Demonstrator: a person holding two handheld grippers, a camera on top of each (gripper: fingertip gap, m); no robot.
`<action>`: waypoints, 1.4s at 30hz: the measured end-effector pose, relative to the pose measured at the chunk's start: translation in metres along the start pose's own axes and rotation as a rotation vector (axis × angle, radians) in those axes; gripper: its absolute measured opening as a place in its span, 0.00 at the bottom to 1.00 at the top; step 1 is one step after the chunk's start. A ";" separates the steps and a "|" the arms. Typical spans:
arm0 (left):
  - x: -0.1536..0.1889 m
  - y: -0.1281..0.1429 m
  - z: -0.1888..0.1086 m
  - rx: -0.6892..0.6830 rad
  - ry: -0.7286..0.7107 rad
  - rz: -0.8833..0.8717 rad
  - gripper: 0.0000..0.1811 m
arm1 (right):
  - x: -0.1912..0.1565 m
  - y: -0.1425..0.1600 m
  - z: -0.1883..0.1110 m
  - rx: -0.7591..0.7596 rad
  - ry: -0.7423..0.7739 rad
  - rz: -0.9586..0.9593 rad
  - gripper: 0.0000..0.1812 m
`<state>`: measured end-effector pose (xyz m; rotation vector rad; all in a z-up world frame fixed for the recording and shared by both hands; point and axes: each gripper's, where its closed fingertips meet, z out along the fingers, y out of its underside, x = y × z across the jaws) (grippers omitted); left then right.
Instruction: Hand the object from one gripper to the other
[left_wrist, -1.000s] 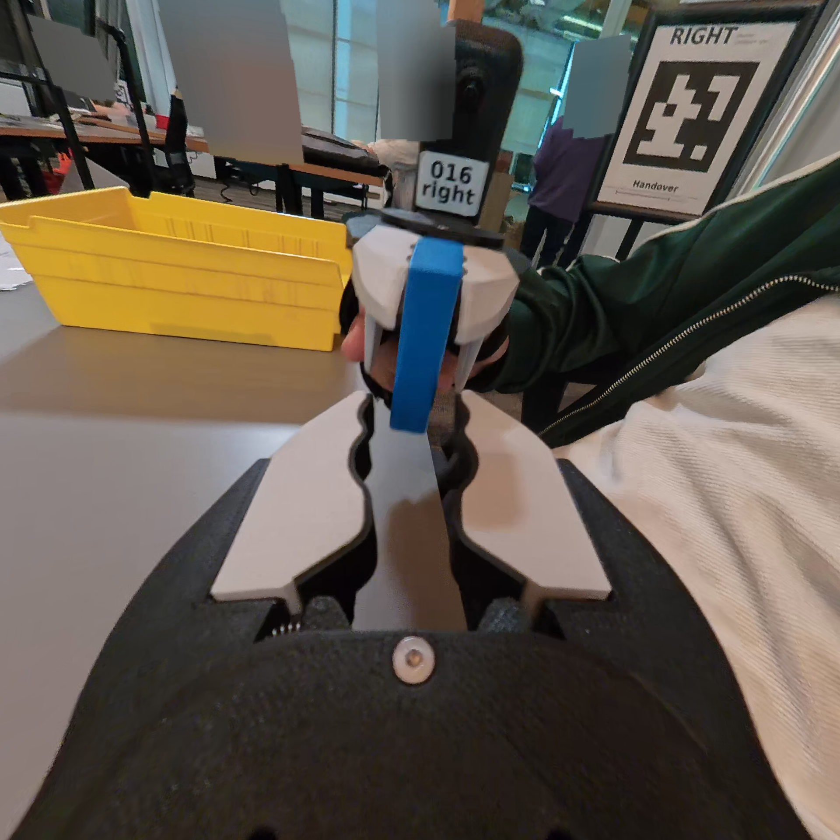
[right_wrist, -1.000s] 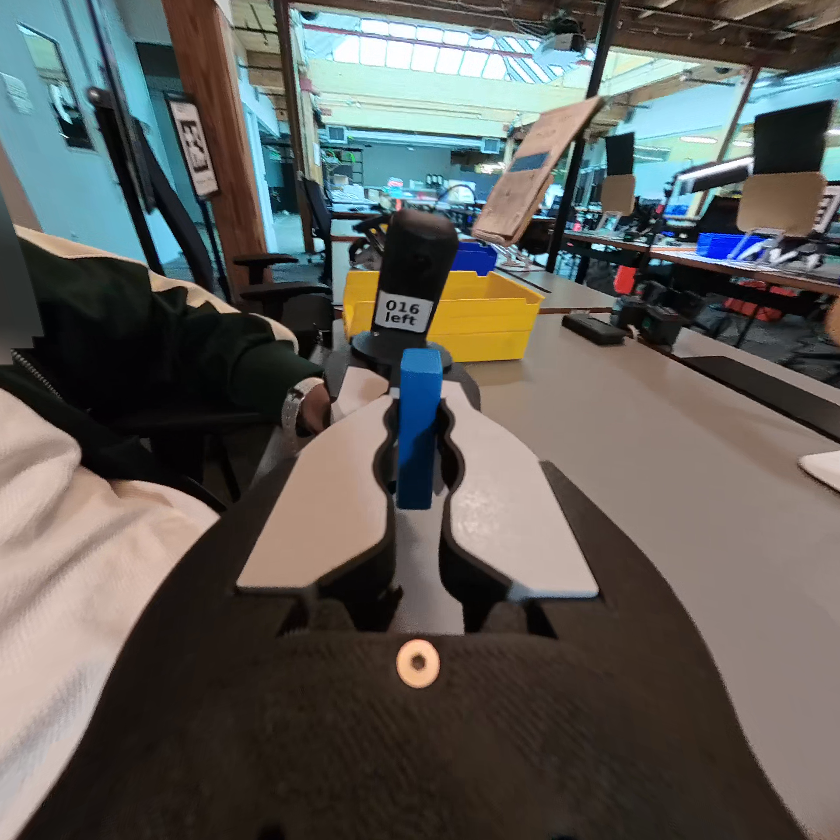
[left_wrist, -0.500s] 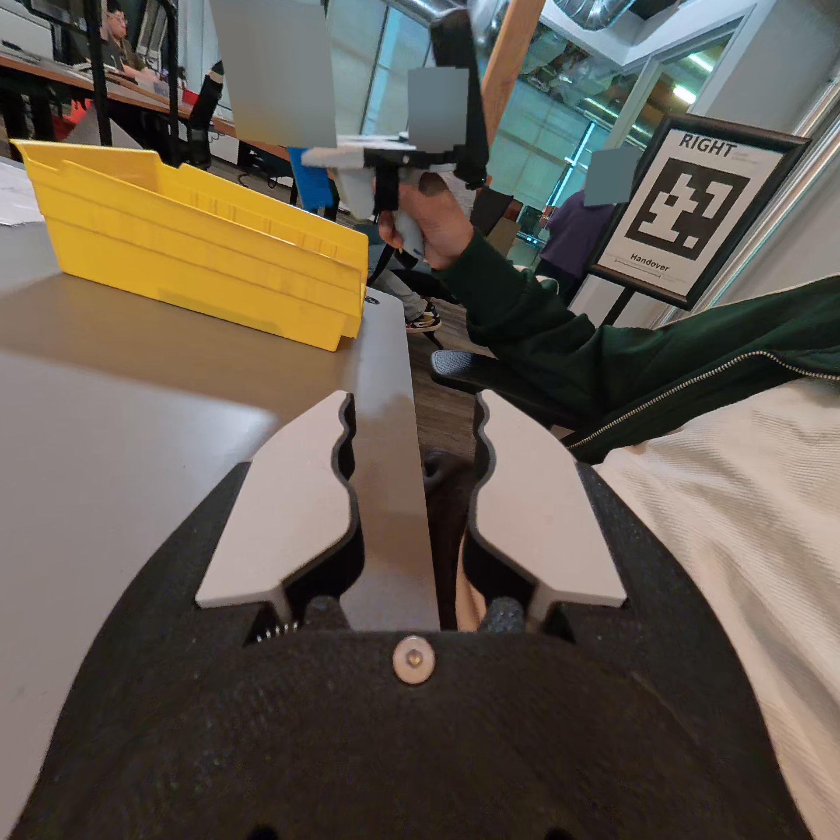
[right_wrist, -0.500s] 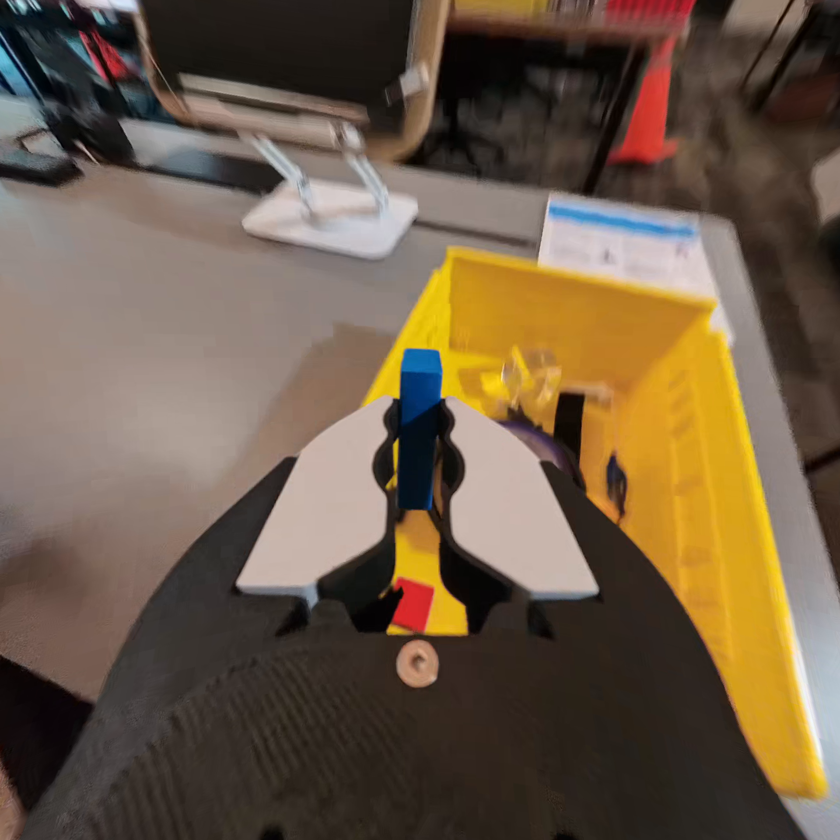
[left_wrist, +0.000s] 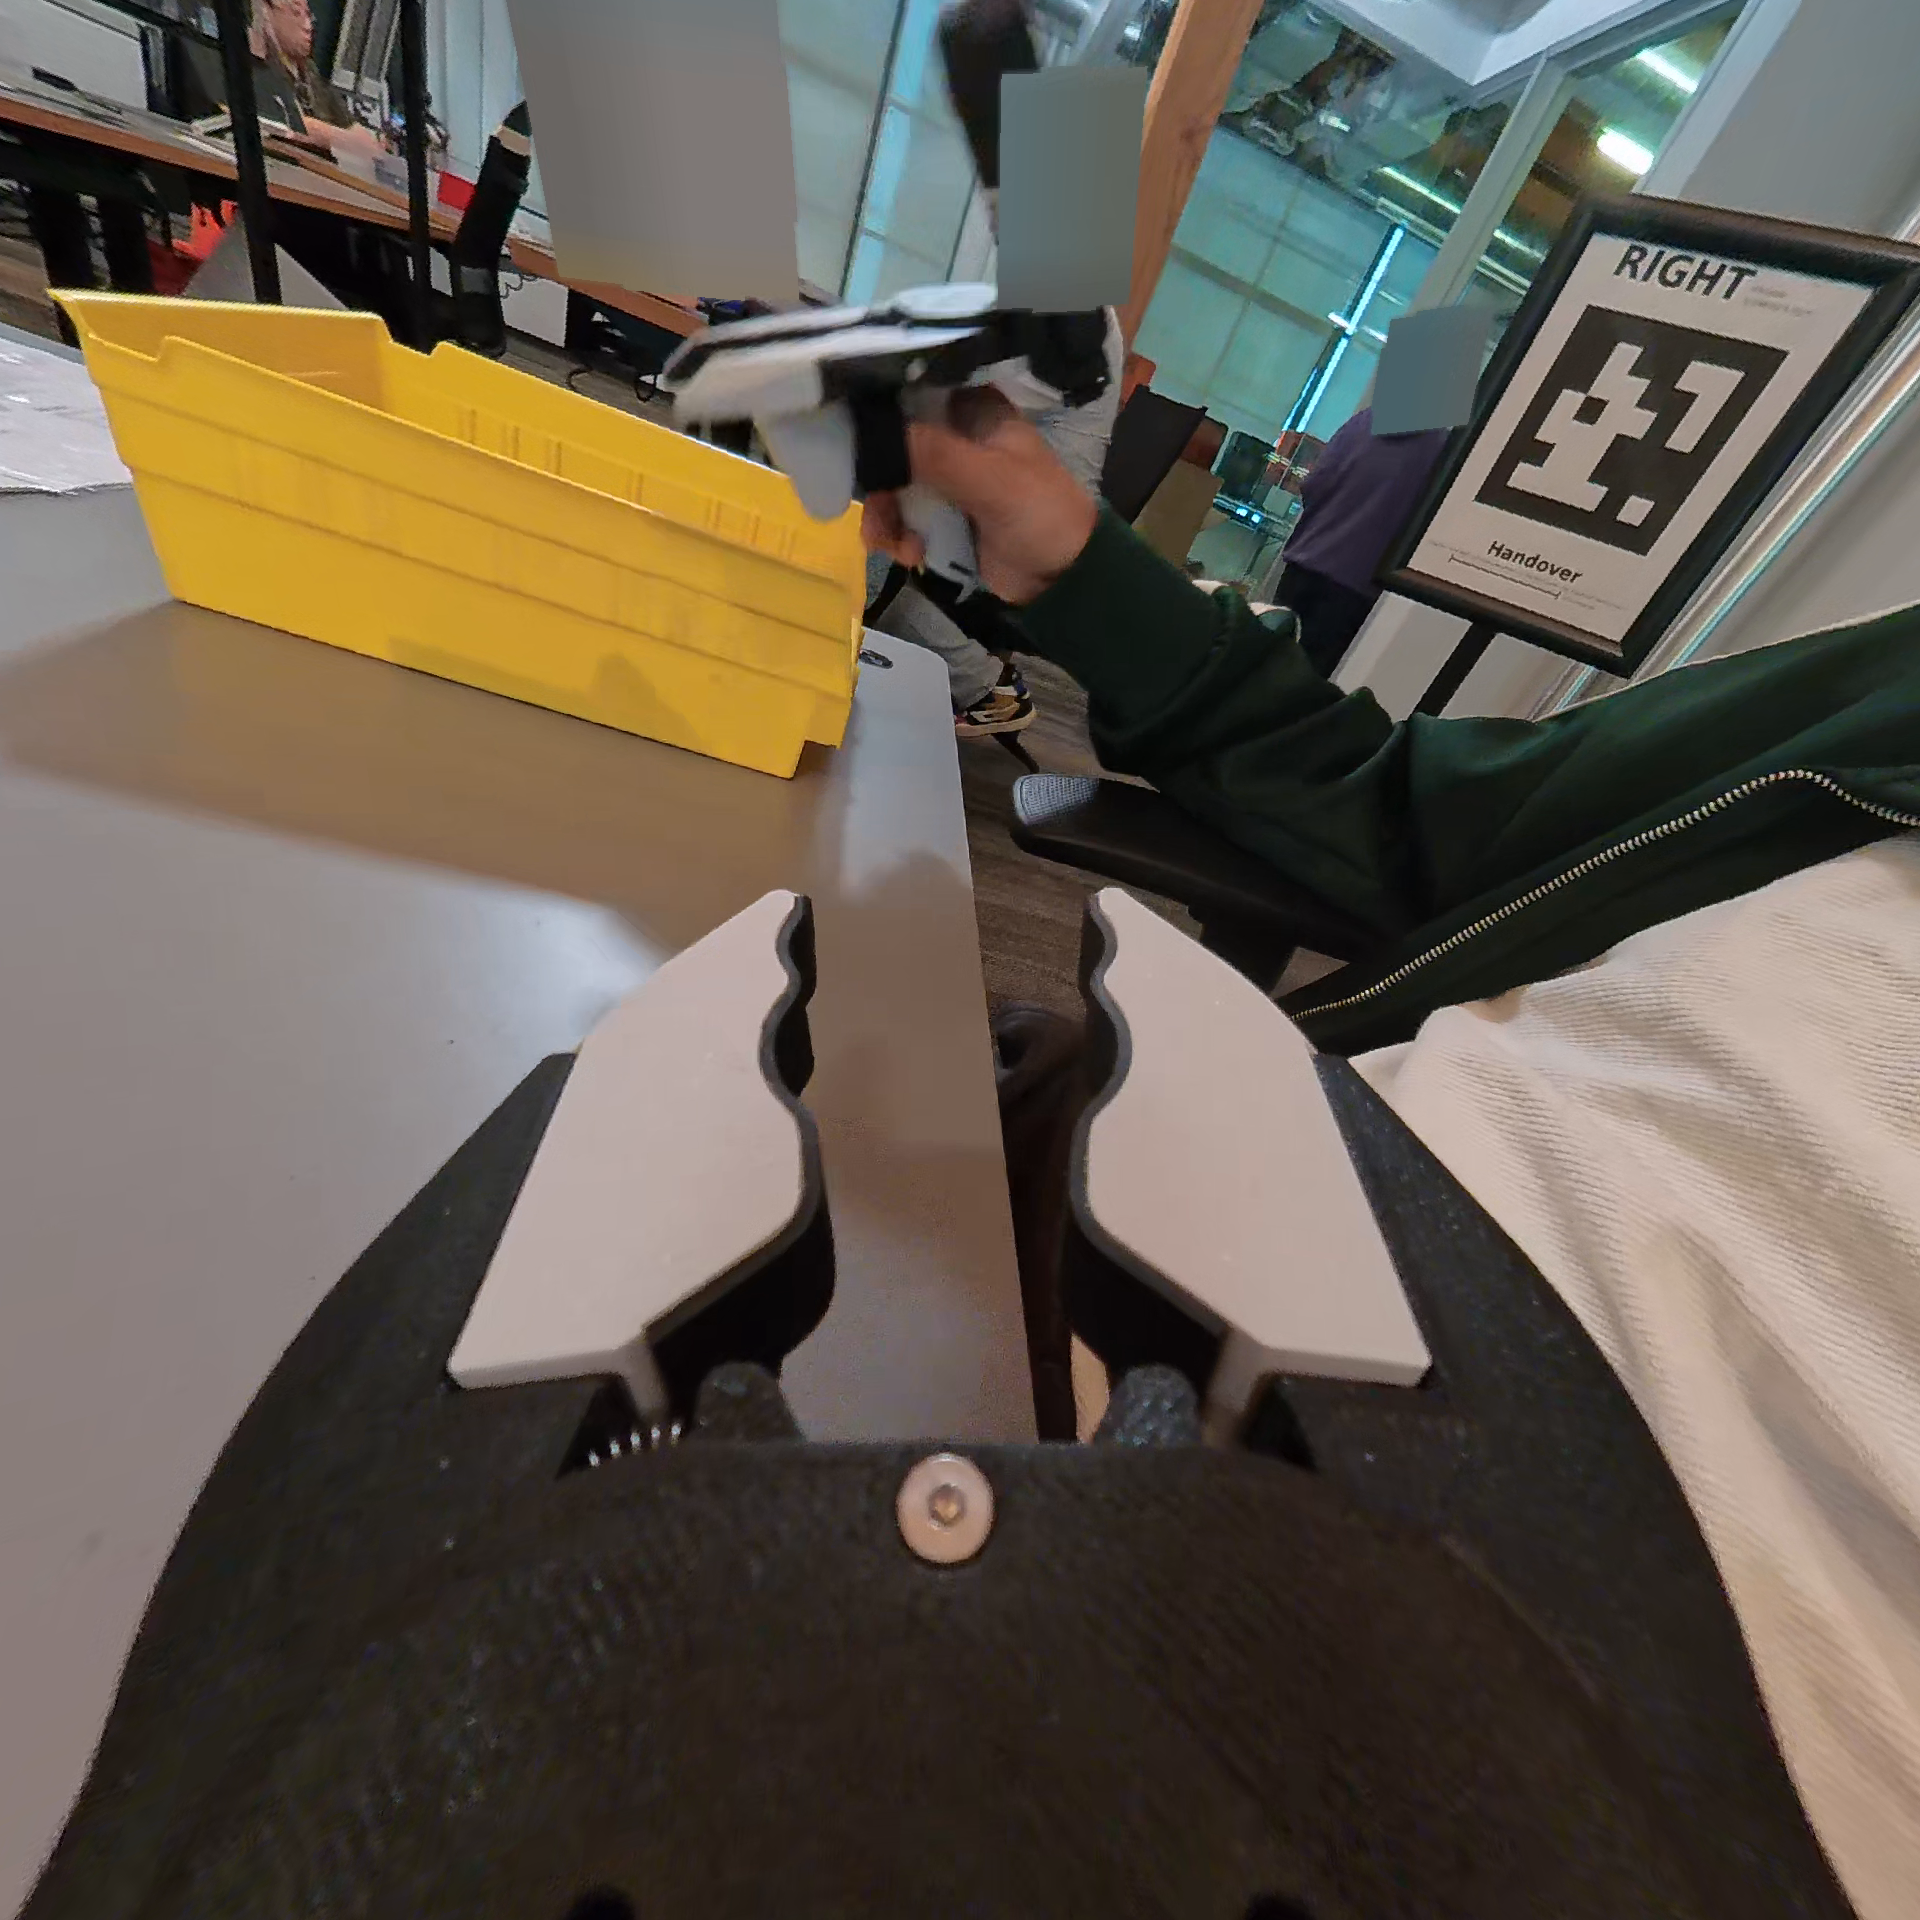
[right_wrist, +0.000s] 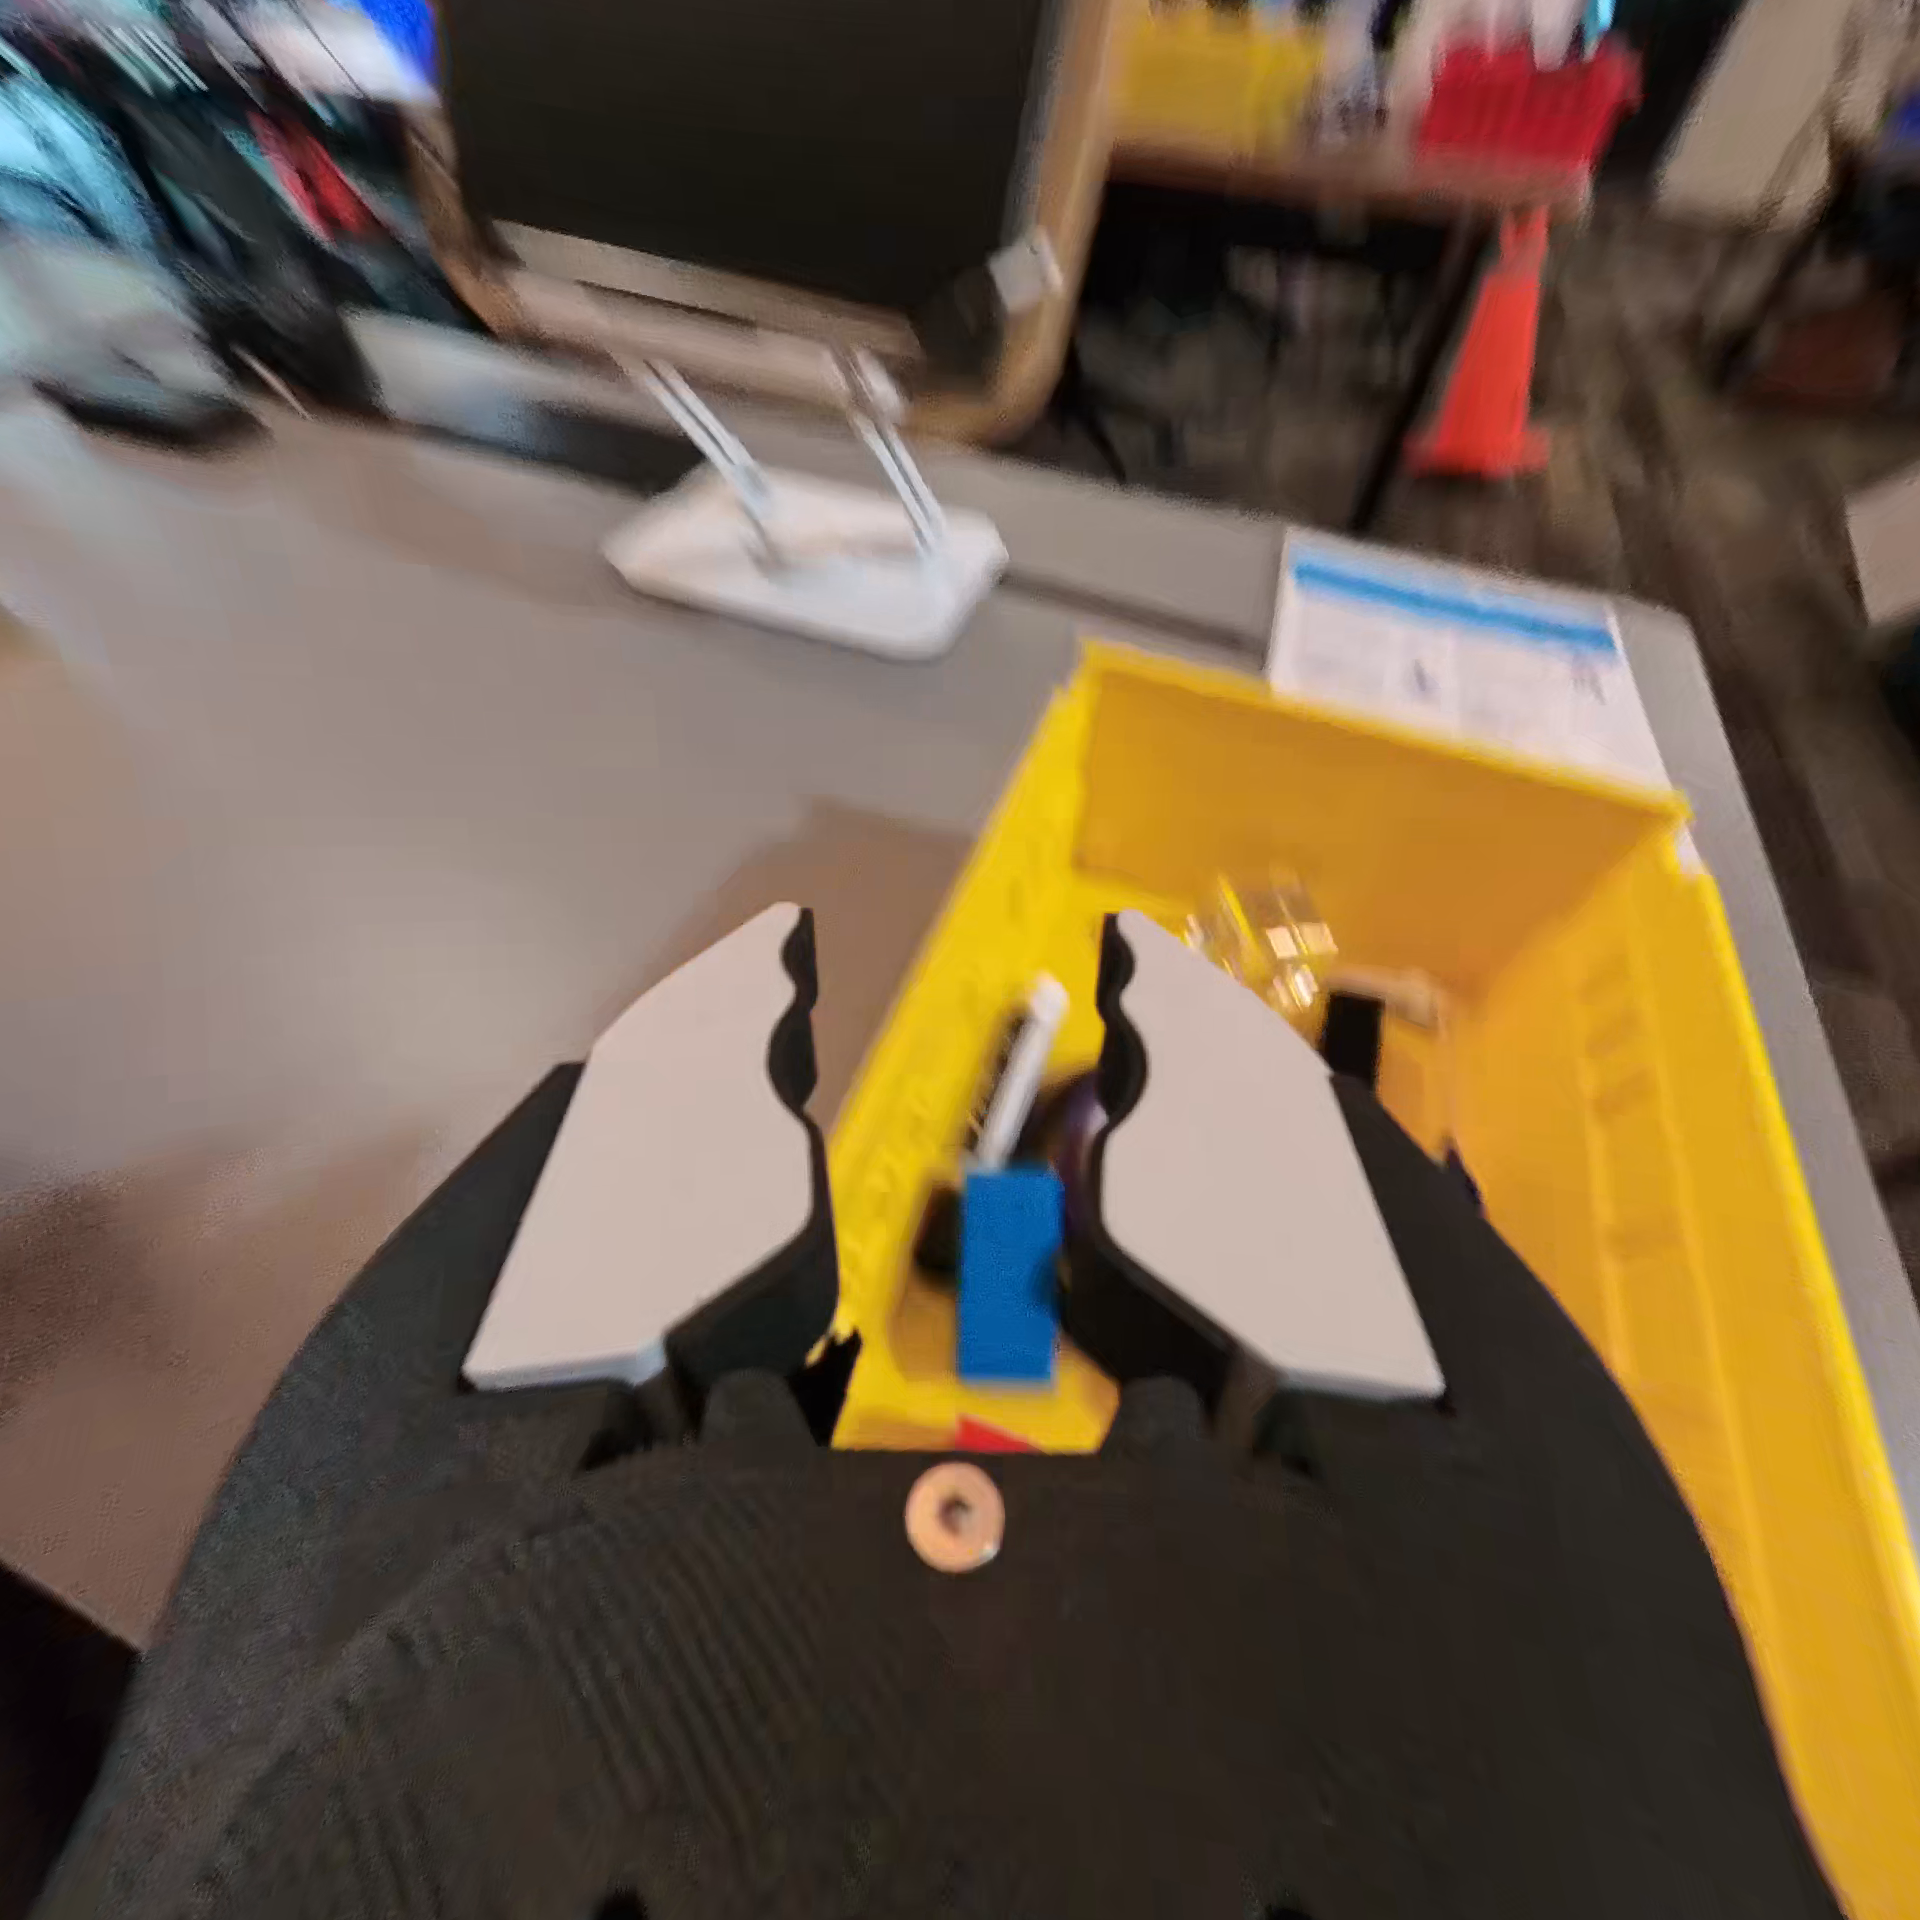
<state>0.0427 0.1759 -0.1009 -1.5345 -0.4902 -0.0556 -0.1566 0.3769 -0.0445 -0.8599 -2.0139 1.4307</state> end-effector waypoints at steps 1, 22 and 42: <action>-0.001 0.000 0.000 0.000 -0.002 -0.003 0.26 | -0.016 -0.020 -0.007 0.095 -0.047 -0.008 0.29; 0.000 0.003 -0.004 -0.061 -0.038 0.017 0.21 | -0.209 0.024 0.038 0.208 -0.675 0.217 0.30; -0.013 -0.026 -0.027 0.031 -0.169 0.059 0.21 | -0.222 0.033 0.042 0.164 -0.697 0.162 0.29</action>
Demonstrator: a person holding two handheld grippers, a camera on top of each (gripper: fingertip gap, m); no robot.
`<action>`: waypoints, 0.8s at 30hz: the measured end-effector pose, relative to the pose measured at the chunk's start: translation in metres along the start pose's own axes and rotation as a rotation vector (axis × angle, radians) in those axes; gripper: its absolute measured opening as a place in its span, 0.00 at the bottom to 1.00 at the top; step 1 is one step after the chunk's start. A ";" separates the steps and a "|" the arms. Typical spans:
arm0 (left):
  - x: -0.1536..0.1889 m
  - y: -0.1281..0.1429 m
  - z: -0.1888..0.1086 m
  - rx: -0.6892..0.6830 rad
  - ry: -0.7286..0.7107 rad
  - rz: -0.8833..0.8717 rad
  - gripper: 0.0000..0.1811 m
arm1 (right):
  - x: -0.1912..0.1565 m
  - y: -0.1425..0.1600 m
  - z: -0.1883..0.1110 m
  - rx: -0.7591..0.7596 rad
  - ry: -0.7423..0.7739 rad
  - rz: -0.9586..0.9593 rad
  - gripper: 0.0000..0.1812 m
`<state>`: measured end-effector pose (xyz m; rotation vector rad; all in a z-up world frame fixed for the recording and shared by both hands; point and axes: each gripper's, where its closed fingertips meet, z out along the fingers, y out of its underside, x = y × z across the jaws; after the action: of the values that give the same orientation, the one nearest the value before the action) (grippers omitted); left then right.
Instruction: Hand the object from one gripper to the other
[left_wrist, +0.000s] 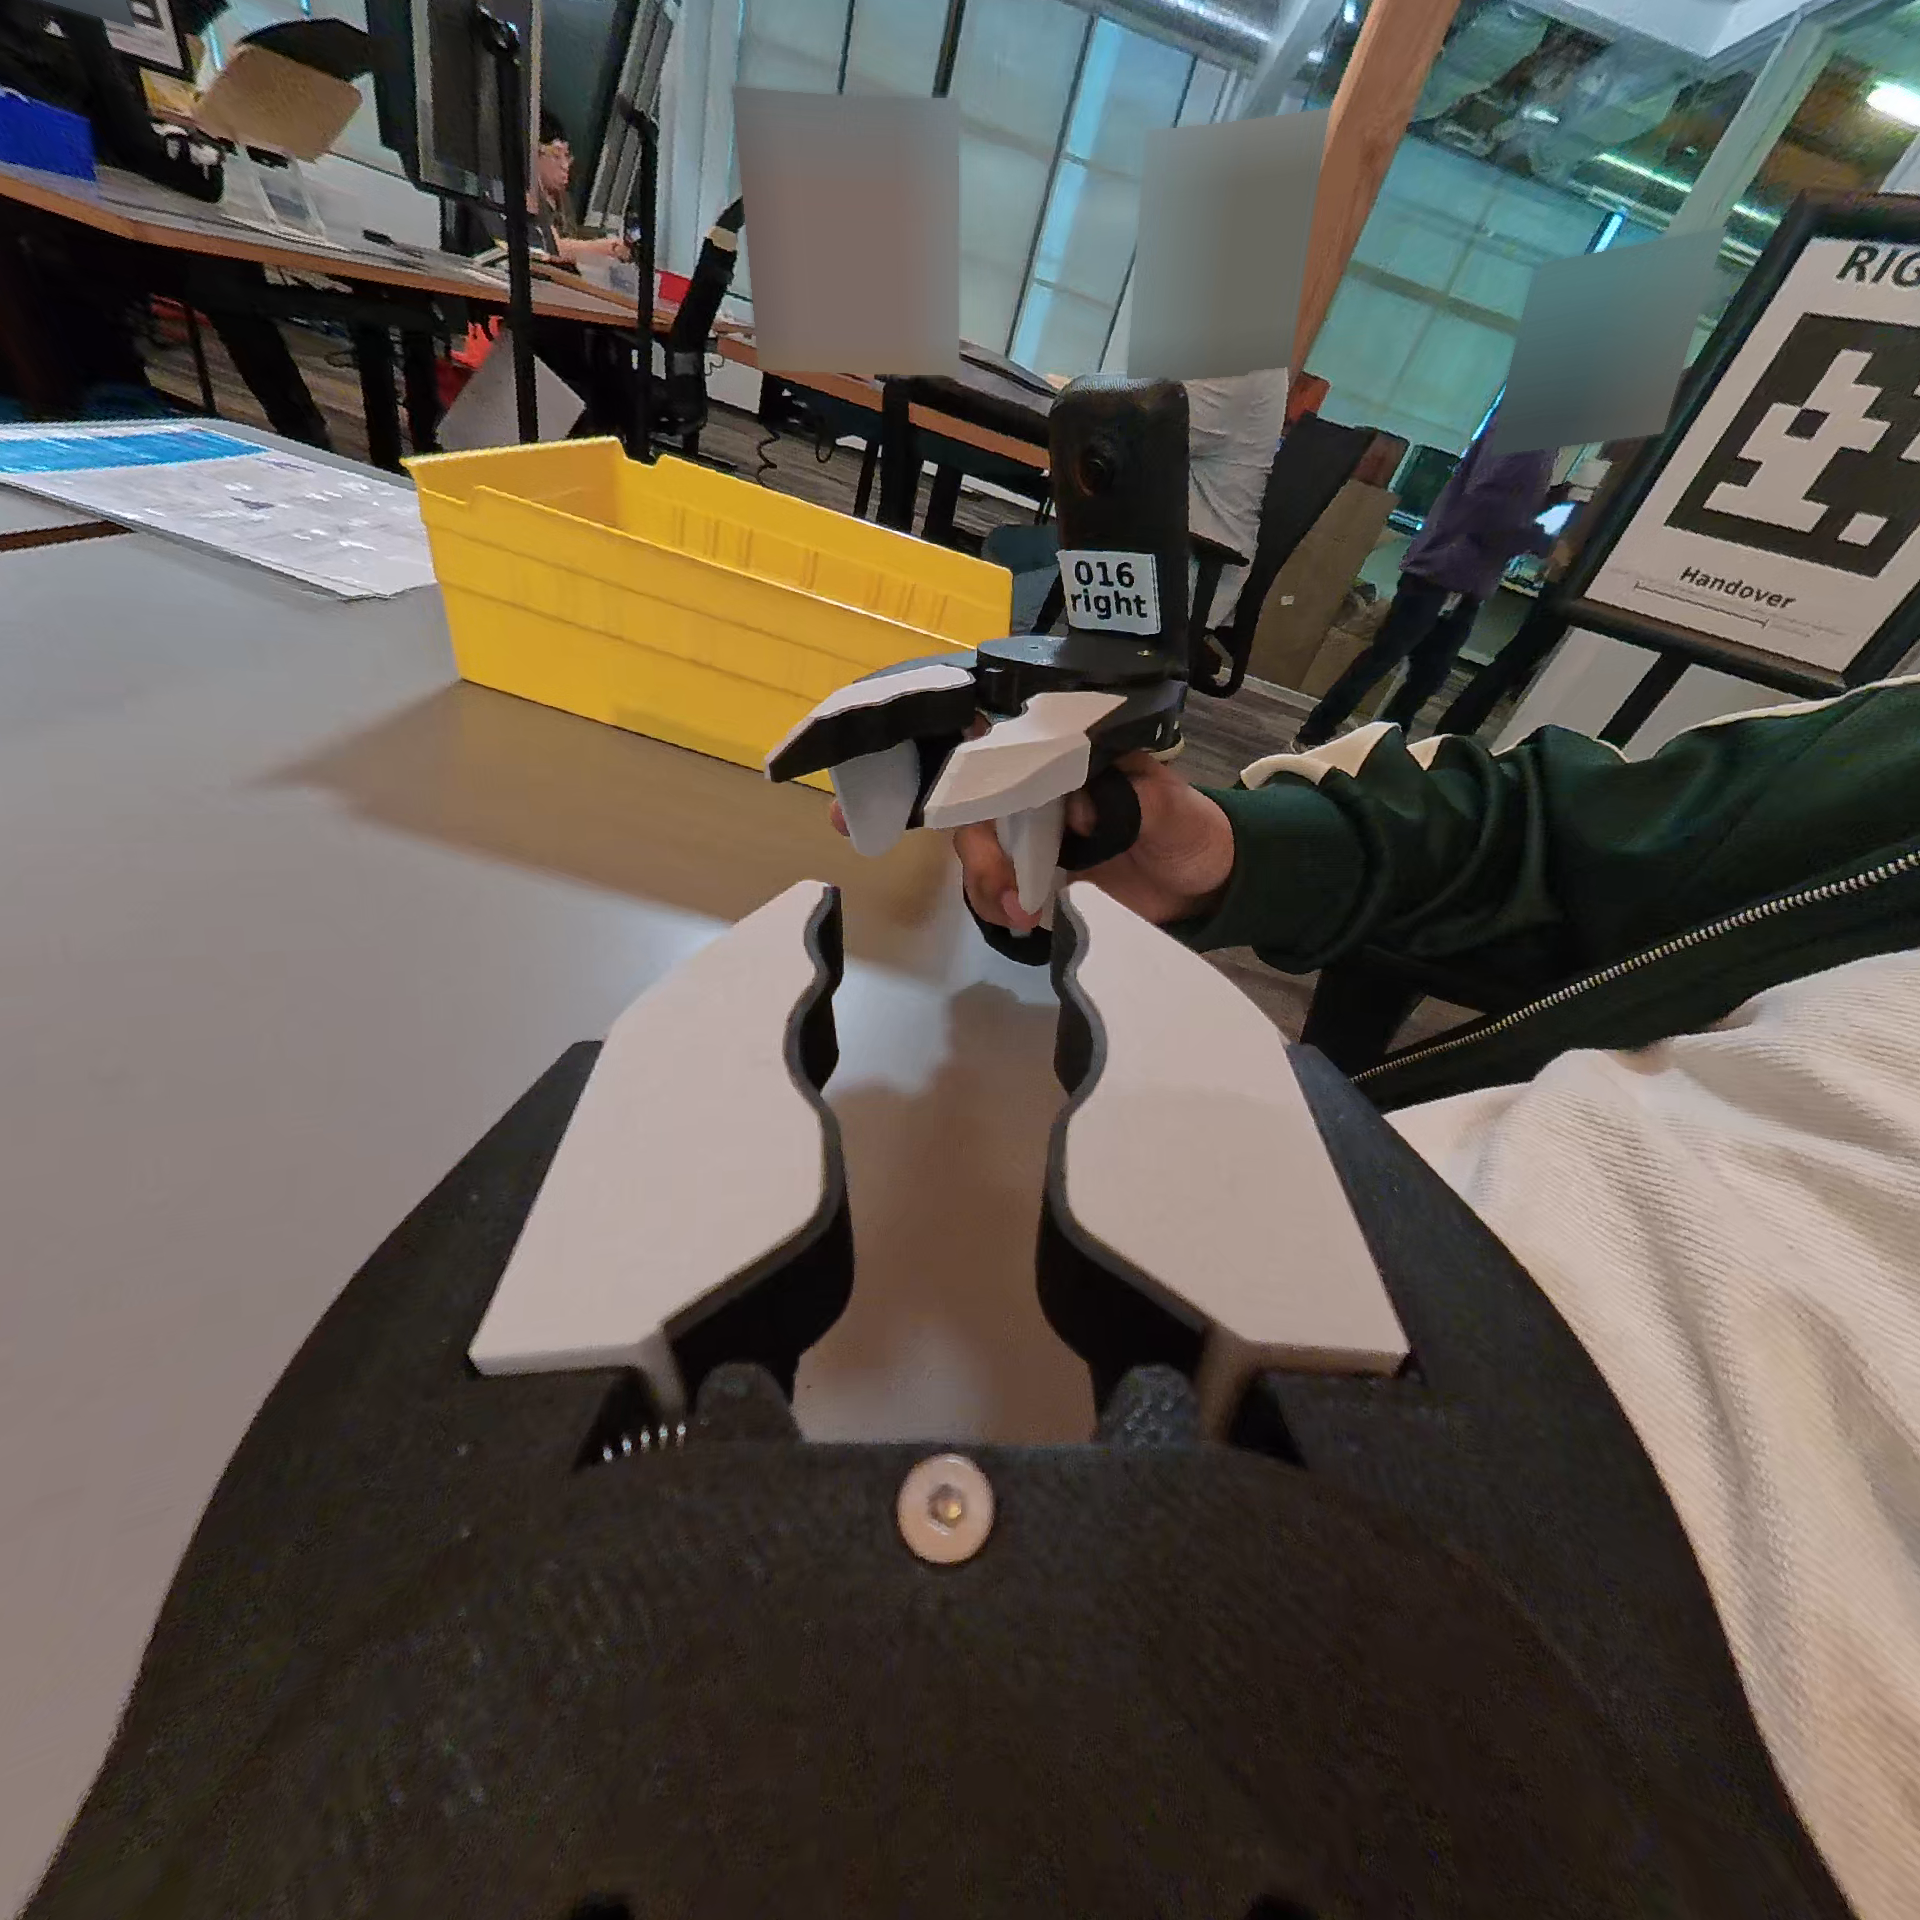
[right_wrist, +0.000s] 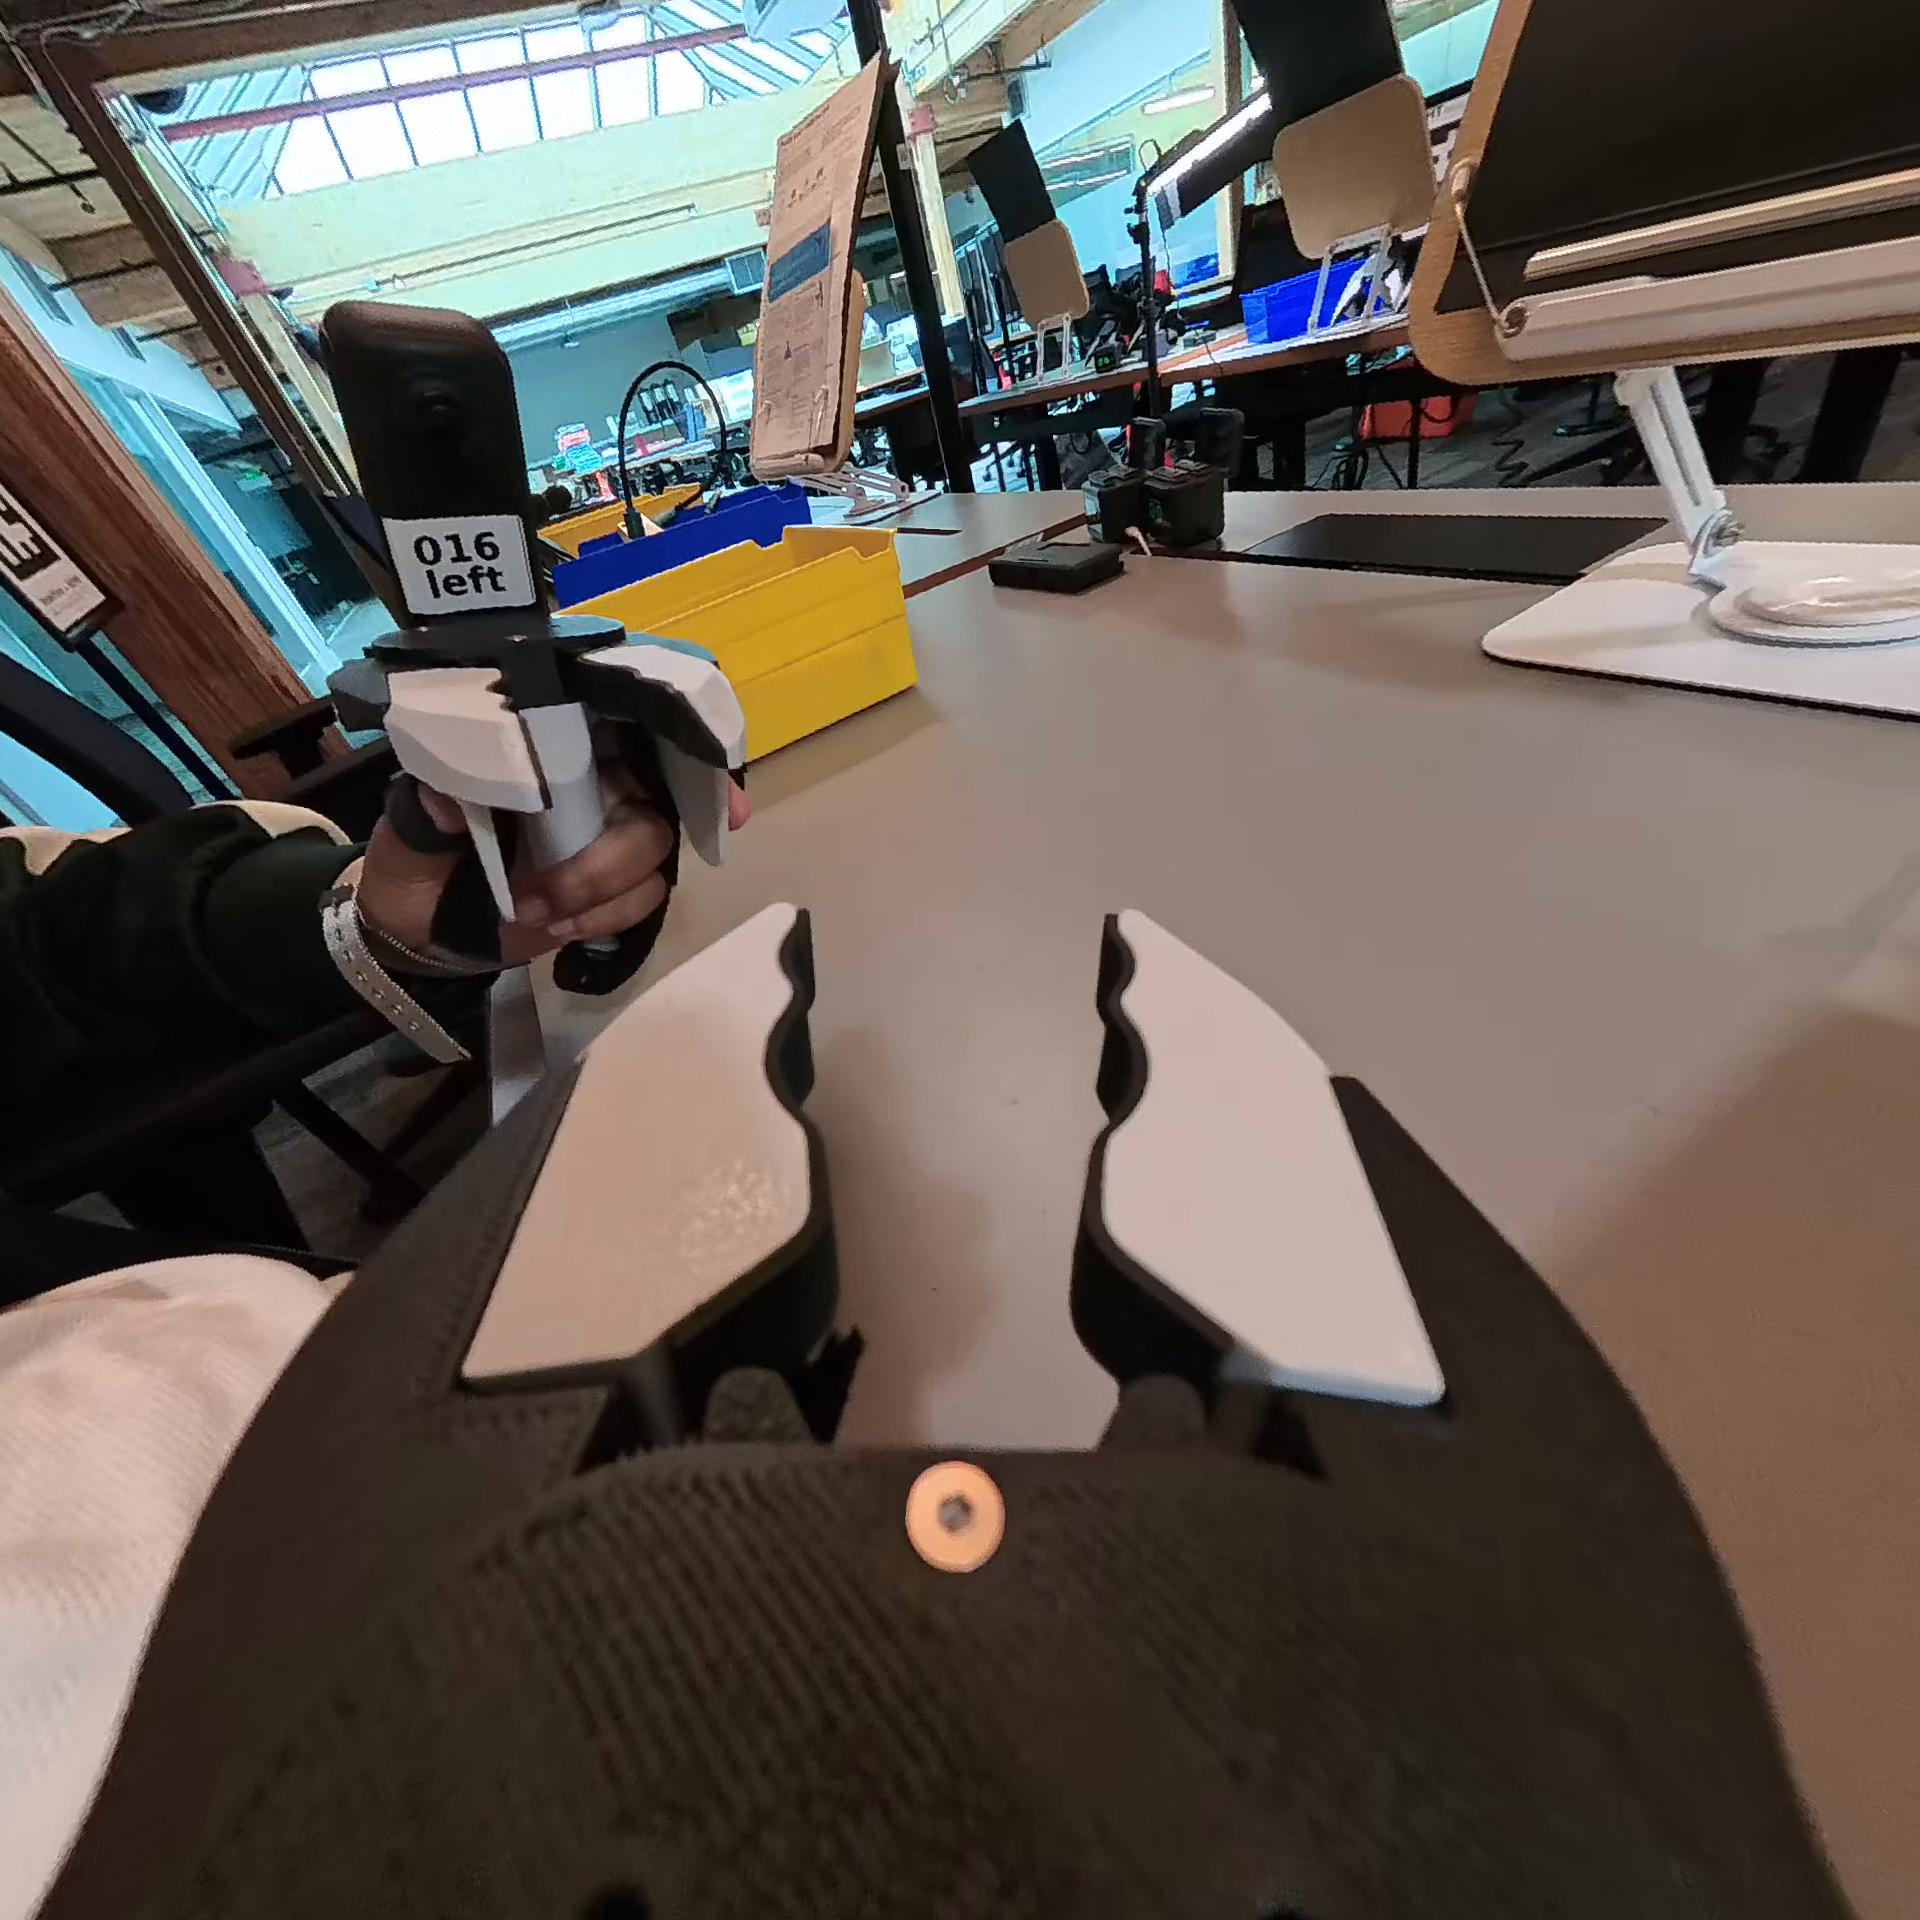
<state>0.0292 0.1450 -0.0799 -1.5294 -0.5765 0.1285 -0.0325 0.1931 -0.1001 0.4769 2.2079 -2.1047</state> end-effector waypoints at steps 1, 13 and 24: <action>0.000 0.000 0.000 0.001 -0.002 -0.001 0.21 | 0.000 0.000 0.000 0.002 0.001 0.004 0.29; -0.002 -0.053 -0.037 0.102 -0.097 0.034 0.21 | 0.000 0.001 0.000 -0.004 -0.001 0.002 0.29; -0.089 -0.054 -0.369 -0.233 -1.005 -0.120 0.14 | 0.003 0.003 0.003 -0.003 0.004 0.032 0.27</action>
<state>0.0961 -0.2296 -0.0296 -1.5852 -1.5112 0.7846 -0.0348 0.1908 -0.1038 0.5131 2.1892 -2.0865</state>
